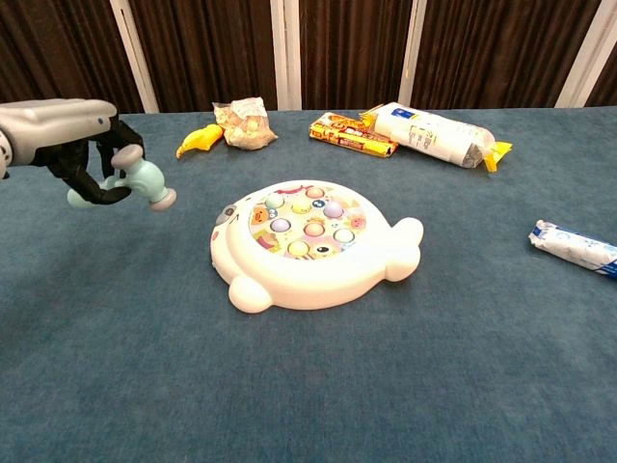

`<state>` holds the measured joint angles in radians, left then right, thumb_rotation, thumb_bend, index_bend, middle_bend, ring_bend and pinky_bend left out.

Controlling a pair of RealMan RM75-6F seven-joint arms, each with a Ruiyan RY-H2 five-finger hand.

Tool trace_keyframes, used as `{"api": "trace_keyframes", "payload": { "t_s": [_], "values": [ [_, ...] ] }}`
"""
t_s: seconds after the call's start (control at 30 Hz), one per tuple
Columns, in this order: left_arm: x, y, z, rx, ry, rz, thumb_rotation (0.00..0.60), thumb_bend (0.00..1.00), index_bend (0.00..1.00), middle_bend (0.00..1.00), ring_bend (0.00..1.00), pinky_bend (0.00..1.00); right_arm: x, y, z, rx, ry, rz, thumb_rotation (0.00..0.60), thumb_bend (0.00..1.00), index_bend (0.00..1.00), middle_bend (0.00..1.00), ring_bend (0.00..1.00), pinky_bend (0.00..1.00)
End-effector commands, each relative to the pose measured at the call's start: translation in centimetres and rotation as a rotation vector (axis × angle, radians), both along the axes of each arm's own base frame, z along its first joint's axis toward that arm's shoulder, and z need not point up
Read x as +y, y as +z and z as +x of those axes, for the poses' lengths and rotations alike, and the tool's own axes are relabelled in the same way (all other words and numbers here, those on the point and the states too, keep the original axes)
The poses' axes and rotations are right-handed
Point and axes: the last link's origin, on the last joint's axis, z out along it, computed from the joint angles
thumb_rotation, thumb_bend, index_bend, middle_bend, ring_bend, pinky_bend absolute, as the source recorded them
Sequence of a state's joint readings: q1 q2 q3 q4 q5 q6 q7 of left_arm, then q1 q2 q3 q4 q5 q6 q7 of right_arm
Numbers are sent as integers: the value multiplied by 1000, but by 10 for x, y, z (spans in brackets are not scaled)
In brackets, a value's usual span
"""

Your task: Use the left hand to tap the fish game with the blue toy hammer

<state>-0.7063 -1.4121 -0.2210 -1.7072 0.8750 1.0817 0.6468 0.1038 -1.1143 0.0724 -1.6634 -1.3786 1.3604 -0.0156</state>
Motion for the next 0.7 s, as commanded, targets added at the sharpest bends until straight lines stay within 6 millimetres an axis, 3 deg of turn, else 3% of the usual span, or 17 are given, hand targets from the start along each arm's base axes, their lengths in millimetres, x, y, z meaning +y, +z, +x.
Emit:
{"api": "trace_keyframes", "payload": {
  "t_s": [0.03, 0.47, 0.7],
  "values": [
    [7, 2, 23, -1, -37, -3, 600, 843, 634, 565, 447, 580, -1, 0, -1, -4, -7, -2, 600, 310, 0, 0, 0, 0],
    [37, -7, 99, 84, -96, -5, 600, 844, 640, 571, 451, 581, -5, 1, -6, -33, -42, -5, 600, 310, 0, 0, 0, 0],
    [44, -26, 123, 128, -101, -26, 600, 845, 642, 572, 450, 581, -7, 1, -7, -48, -55, -1, 600, 310, 0, 0, 0, 0]
  ]
}}
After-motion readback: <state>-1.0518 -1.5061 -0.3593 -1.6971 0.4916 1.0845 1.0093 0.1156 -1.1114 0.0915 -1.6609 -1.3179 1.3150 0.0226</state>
